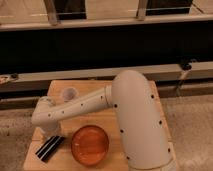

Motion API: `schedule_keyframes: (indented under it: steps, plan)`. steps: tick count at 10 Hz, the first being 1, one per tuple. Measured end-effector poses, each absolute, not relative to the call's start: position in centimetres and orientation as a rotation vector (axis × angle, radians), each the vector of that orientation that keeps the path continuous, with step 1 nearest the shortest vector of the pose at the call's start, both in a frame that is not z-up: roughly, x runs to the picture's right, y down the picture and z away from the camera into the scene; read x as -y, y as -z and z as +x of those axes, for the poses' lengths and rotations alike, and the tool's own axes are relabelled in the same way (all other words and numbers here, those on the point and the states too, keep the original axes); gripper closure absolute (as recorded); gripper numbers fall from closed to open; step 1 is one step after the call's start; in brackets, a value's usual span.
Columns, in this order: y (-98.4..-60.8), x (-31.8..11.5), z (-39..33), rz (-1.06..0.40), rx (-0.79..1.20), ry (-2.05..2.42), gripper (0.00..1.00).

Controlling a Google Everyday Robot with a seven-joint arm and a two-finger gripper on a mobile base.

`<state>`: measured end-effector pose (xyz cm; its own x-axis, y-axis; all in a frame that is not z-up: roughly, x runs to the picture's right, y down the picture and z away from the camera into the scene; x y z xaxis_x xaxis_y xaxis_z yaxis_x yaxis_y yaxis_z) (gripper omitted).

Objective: Place the eraser in the ceramic cup

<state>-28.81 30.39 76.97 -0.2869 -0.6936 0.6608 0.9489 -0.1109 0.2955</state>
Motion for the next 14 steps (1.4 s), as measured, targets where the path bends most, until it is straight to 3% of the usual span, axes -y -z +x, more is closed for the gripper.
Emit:
schedule_keyframes:
  steps: [14]
  plan:
    - [-77.1,-30.0,-27.3,-0.506,0.703,1.639,0.20]
